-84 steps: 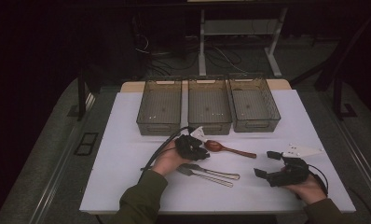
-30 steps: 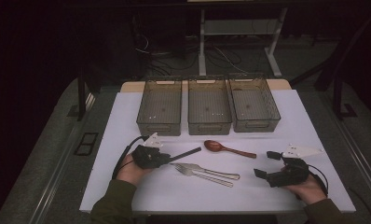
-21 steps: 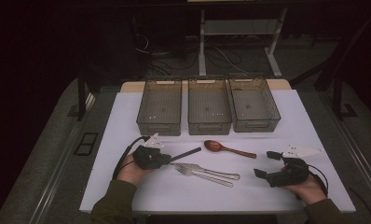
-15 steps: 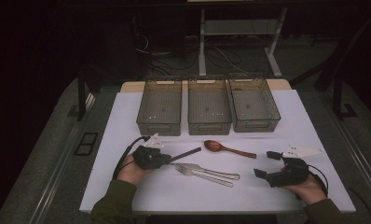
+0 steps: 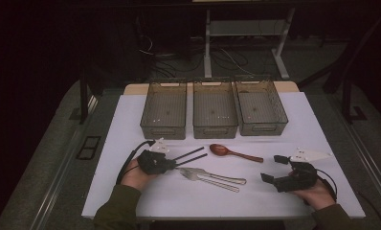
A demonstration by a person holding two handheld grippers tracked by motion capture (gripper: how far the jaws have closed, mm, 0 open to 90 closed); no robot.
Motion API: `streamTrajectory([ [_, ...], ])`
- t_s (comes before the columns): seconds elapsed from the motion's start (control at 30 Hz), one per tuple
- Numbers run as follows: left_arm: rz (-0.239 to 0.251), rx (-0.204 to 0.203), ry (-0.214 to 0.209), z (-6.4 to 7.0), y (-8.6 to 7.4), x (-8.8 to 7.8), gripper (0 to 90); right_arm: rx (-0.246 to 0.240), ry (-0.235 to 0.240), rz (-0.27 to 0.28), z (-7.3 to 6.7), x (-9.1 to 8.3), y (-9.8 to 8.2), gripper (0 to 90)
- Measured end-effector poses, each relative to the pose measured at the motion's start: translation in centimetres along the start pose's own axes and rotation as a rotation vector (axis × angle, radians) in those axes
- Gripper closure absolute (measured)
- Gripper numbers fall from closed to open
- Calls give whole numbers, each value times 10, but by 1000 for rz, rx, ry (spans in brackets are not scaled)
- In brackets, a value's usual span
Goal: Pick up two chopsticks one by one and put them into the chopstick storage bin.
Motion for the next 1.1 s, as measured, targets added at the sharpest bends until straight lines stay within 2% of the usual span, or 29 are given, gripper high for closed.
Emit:
streamTrajectory([
  [0.23,-6,12,6,0,1,0,843,-3,-1,-1,0,0,0,84],
  [0.5,-1,6,8,0,2,0,852,-7,-2,0,0,0,0,84],
  [0.57,10,-10,4,1,3,-1,853,-7,-3,0,0,0,0,84],
  [0.7,17,2,6,1,5,-5,853,-7,-3,0,0,0,0,84],
  [1.1,49,-6,7,1,11,-15,853,0,-1,7,0,0,-1,84],
])
Point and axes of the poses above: each handheld gripper's, and its own axes: x roughly forward along the jaws, y roughly out of its top, z roughly to its right, the point moved 6 cm from there along x, roughly forward along the jaws, and after that the axes turned 11 degrees about -x, right-handed, at the moved point
